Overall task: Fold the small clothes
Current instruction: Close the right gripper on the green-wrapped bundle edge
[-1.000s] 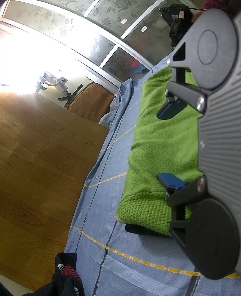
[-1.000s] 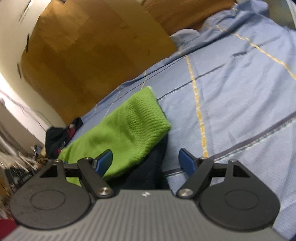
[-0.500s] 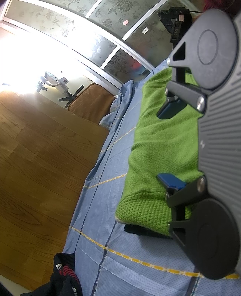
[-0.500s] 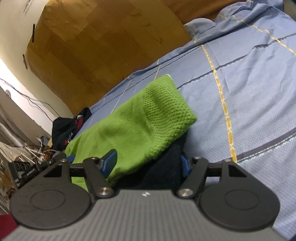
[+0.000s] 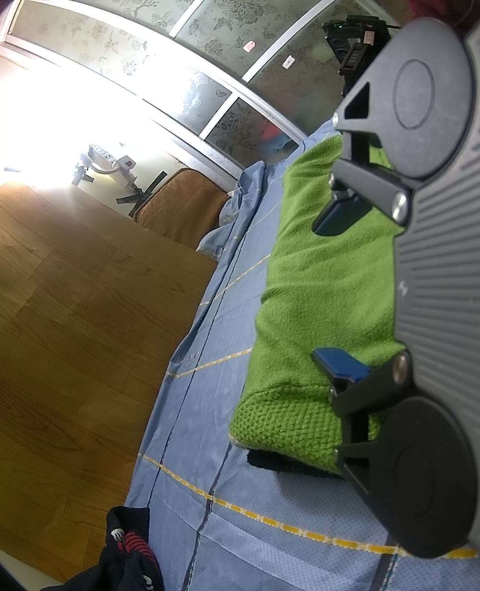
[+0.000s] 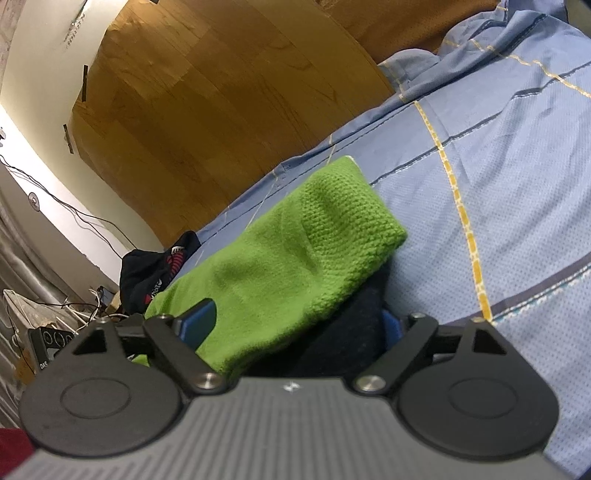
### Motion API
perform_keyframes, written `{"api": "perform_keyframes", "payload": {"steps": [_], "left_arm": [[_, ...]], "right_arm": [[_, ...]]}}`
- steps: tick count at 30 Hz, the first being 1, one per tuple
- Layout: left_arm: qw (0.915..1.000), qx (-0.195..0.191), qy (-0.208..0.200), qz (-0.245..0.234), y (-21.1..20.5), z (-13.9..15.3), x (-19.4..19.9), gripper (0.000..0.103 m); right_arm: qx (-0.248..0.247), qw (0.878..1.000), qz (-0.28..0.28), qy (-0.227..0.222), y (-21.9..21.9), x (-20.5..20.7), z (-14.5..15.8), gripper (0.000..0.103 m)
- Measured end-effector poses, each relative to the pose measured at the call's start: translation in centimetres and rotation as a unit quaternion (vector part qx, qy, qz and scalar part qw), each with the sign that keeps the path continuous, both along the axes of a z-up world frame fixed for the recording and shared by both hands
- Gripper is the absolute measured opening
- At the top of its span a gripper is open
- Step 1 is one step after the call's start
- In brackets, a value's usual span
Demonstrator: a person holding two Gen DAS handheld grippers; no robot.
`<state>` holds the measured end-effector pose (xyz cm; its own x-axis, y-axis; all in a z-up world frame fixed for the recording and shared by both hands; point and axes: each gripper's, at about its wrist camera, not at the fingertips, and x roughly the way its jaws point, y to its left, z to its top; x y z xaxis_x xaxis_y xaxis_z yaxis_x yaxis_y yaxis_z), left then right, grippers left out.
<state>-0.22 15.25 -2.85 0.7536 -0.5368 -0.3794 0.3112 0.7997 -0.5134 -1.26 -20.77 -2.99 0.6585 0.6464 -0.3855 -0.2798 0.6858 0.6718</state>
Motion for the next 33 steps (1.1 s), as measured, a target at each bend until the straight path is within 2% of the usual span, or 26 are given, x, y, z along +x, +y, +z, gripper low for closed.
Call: {"api": "perform_keyframes", "payload": {"steps": [5,9,11,12,13,14,16,19,24,27,29,33], "left_arm": [[1.0000,0.001,0.000,0.000,0.0,0.0,0.0,0.069],[1.0000,0.006,0.001,0.000,-0.2,0.0,0.1,0.070],[1.0000,0.008,0.002,0.001,-0.3,0.1,0.1,0.070],[1.0000,0.008,0.002,0.001,-0.3,0.1,0.1,0.070],[1.0000,0.009,0.002,0.001,-0.4,0.1,0.1,0.070],[1.0000,0.009,0.002,0.002,-0.4,0.1,0.1,0.070],[0.9999,0.012,0.002,0.002,-0.5,0.2,0.1,0.070],[0.9998,0.019,0.001,0.004,-0.7,0.3,0.1,0.069],[0.9996,0.028,0.000,0.007,-0.9,0.3,0.0,0.069],[0.9996,0.029,-0.001,0.008,-0.9,0.3,-0.1,0.069],[0.9995,0.030,-0.001,0.009,-0.9,0.3,-0.1,0.069],[0.9995,0.031,-0.002,0.009,-1.0,0.4,-0.1,0.069]], "right_arm": [[-0.001,1.000,-0.003,-0.004,0.3,-0.1,-0.1,0.091],[-0.001,1.000,-0.023,0.014,0.9,0.1,0.3,0.091],[-0.015,0.999,-0.040,0.018,1.5,0.0,0.5,0.087],[-0.036,0.998,-0.047,0.017,1.9,-0.1,0.7,0.071],[-0.060,0.997,-0.055,0.018,2.2,-0.2,0.7,0.046],[-0.070,0.995,-0.063,0.023,2.1,-0.2,0.6,0.037],[-0.041,0.996,-0.070,0.039,1.2,-0.1,0.2,0.027],[-0.047,0.996,-0.070,0.019,1.7,-0.6,0.9,0.024],[-0.049,0.996,-0.058,-0.035,2.5,-1.1,3.6,0.023],[-0.065,0.995,-0.049,-0.052,3.2,-1.2,4.4,0.023],[-0.077,0.995,-0.049,-0.048,3.1,-1.0,4.1,0.023],[-0.083,0.994,-0.064,-0.006,2.8,-0.5,2.8,0.023]]}}
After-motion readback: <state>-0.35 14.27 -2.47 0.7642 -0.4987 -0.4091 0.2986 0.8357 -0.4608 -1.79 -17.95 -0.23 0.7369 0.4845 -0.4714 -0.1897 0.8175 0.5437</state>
